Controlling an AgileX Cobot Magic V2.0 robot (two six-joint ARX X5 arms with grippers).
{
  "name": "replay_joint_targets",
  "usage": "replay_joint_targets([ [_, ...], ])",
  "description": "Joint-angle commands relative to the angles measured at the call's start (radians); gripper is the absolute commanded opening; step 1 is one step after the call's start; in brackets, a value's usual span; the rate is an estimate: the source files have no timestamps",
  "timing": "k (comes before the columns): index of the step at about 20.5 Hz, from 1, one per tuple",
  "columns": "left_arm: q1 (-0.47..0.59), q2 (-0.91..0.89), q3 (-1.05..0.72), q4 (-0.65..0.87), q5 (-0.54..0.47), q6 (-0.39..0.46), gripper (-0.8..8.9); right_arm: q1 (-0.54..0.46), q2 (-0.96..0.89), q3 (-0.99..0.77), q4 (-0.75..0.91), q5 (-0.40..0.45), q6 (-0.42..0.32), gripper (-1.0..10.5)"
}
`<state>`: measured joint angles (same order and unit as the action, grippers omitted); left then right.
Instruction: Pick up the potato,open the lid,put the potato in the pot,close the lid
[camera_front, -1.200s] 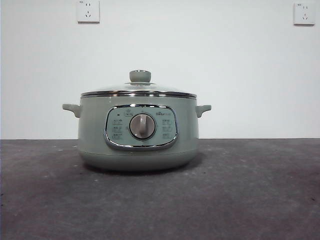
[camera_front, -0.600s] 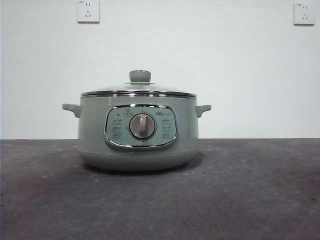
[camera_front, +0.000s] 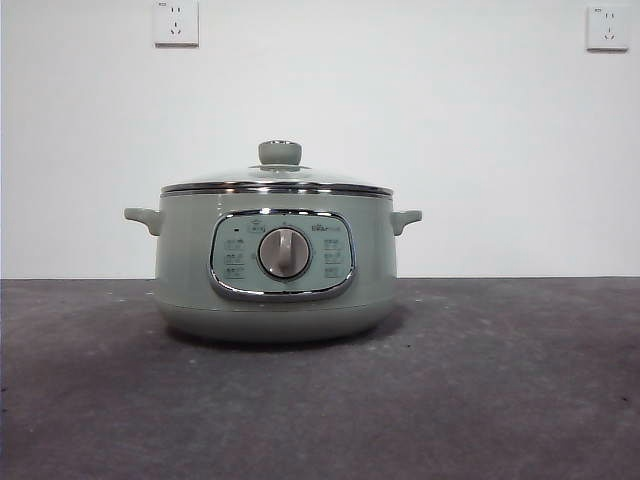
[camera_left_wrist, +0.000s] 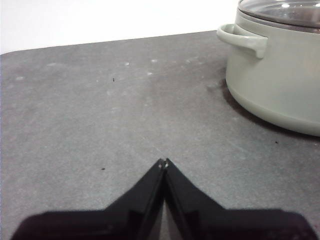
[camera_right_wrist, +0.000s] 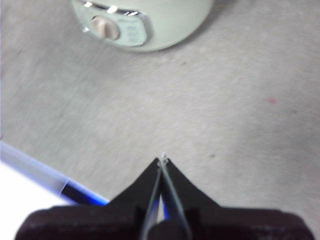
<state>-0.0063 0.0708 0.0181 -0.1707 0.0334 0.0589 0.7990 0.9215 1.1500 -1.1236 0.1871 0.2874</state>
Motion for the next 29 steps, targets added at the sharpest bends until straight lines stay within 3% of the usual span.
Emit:
replay_joint_targets([
  [1,0.004,0.006,-0.01,0.004,0.0,-0.006,-0.02,-0.09,-0.021,-0.048,0.063,0.024,-0.074,0.0],
  [4,0.004,0.008,-0.01,0.004,0.0,-0.006,-0.02,-0.238,-0.127,-0.262,0.364,0.025,-0.171,0.0],
  [6,0.004,0.008,-0.01,0.004,0.0,-0.006,-0.02,-0.364,-0.236,-0.477,0.663,-0.005,-0.168,0.0],
  [8,0.004,0.008,-0.01,0.004,0.0,-0.006,-0.02,-0.493,-0.363,-0.686,0.946,-0.113,-0.143,0.0],
  [10,0.004,0.008,-0.01,0.004,0.0,-0.006,-0.02,-0.61,-0.5,-0.855,1.109,-0.143,-0.165,0.0],
  [15,0.004,0.008,-0.01,0.004,0.0,-0.006,-0.02,-0.793,-0.76,-1.017,1.075,-0.14,-0.262,0.0],
  [21,0.004,0.008,-0.01,0.004,0.0,-0.006,-0.02,-0.807,-0.822,-1.072,1.063,-0.13,-0.34,0.0],
  [29,0.004,0.008,-0.01,0.004,0.0,-0.006,-0.02,-0.807,-0.889,-1.136,1.001,-0.129,-0.343,0.0],
])
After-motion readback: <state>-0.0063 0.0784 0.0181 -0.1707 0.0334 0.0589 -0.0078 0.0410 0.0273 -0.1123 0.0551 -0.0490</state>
